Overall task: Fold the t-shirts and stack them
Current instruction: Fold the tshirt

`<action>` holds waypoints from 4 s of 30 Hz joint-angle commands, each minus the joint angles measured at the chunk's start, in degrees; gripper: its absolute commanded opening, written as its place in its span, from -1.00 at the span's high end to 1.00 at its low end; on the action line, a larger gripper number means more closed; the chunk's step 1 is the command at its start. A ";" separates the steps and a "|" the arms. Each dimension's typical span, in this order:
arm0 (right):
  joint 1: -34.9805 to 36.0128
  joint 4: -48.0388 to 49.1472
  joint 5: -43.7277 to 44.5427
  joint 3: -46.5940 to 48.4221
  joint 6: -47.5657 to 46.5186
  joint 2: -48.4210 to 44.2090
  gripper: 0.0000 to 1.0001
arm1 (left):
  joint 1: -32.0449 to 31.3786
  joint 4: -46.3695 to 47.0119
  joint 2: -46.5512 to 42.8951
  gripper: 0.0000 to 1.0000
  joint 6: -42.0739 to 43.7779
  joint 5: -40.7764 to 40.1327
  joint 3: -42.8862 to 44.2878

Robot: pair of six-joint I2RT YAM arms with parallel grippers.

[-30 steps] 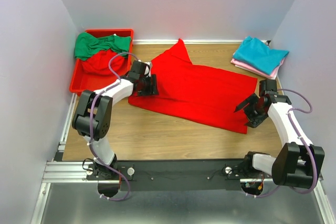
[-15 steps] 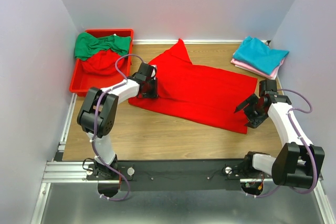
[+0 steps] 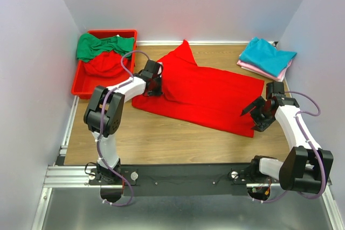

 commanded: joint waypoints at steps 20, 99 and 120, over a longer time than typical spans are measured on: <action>-0.05 -0.67 0.71 2.38 -2.28 3.75 -0.59 | -3.78 -6.07 6.76 1.00 3.39 -1.86 17.22; 0.03 1.70 -1.14 4.67 -5.09 9.99 -0.61 | -3.96 -11.36 18.53 1.00 0.31 5.87 34.18; 0.03 3.01 -1.66 8.89 -7.99 11.58 -0.61 | -3.17 -8.11 16.17 -0.37 1.45 8.08 33.31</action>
